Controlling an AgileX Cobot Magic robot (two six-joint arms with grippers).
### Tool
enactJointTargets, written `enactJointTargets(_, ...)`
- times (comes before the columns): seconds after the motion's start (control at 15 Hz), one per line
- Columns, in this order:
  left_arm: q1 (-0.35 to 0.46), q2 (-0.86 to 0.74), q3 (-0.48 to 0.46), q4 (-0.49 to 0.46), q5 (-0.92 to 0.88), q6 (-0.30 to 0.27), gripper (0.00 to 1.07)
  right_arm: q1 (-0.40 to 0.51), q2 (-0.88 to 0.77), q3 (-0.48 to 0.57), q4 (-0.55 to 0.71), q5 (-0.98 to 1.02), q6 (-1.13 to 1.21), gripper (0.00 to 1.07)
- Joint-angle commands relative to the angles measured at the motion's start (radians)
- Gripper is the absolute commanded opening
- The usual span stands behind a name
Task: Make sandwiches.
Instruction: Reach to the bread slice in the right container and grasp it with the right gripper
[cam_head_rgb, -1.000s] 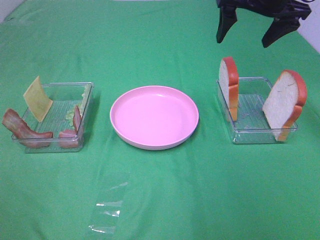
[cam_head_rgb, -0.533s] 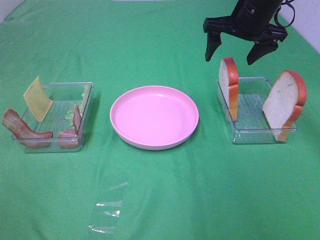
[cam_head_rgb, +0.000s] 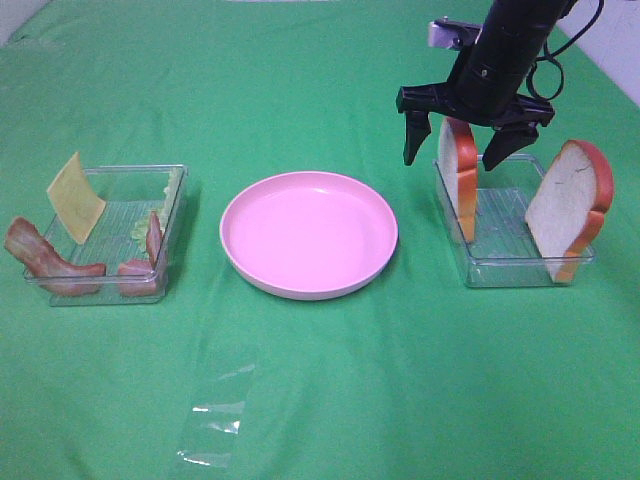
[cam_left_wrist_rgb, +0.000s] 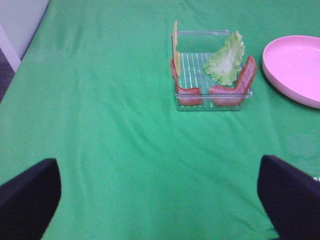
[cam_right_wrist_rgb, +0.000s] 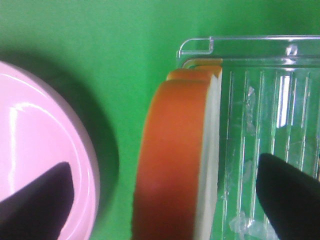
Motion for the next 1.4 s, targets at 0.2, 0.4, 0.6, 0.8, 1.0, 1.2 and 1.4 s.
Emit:
enactJointTargets(0.2, 0.003, -0.017, -0.001, -0.008, -0.004, 0.002, 1.02, 0.0, 0.018, -0.006, -0.005, 0.007, 0.008, 0.89)
enactJointTargets(0.4, 0.003, -0.017, -0.001, -0.008, -0.004, 0.002, 1.02, 0.0, 0.018, -0.006, -0.012, 0.009, 0.006, 0.58)
enactJointTargets(0.6, 0.003, -0.017, -0.001, -0.008, -0.004, 0.002, 1.02, 0.0, 0.018, -0.006, -0.012, 0.026, 0.006, 0.51)
enactJointTargets(0.8, 0.003, -0.017, -0.001, -0.008, -0.004, 0.002, 1.02, 0.0, 0.018, -0.006, -0.011, 0.038, 0.006, 0.51)
enactJointTargets(1.0, 0.003, -0.017, -0.001, -0.008, -0.004, 0.002, 1.02, 0.0, 0.018, -0.006, -0.012, 0.049, 0.006, 0.51)
enactJointTargets(1.2, 0.003, -0.017, -0.001, -0.008, -0.004, 0.002, 1.02, 0.0, 0.018, -0.006, -0.036, 0.057, 0.006, 0.4)
enactJointTargets(1.4, 0.003, -0.017, -0.001, -0.008, -0.004, 0.002, 1.02, 0.0, 0.018, -0.006, -0.044, 0.063, 0.006, 0.2)
